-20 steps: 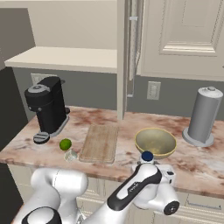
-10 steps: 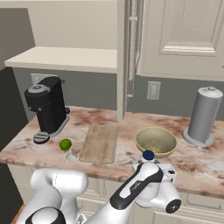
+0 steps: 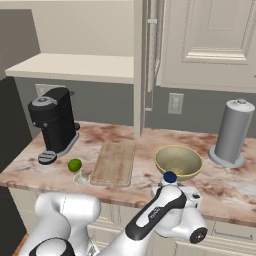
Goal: Open the cabinet. Place the bowl and condiment on the counter. Then place the lime and garlic on the cutting board.
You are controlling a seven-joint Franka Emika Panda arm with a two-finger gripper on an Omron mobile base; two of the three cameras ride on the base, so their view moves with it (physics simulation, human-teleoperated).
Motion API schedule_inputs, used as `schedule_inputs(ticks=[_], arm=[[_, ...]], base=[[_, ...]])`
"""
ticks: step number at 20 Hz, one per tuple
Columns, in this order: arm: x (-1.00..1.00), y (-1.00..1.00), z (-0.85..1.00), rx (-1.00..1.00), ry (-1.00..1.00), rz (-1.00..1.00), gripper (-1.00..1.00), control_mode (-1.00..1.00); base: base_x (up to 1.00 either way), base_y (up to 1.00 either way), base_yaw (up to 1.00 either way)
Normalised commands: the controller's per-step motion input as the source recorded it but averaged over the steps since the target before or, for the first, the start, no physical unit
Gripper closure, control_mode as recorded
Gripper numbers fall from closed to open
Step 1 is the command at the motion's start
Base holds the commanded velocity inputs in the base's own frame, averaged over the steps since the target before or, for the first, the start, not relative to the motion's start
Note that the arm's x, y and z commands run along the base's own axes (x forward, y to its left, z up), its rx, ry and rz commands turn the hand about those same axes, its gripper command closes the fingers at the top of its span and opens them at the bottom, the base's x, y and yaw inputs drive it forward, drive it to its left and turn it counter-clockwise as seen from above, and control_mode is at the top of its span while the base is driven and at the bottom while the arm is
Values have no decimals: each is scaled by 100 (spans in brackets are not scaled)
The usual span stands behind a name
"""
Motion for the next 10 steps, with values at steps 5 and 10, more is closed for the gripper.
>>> schedule_inputs(ticks=[5,10], arm=[[-20,0,0,0,-4,1,-100,-100],[-30,0,6,0,-7,0,-100,-100]], base=[[0,0,0],[0,0,0]])
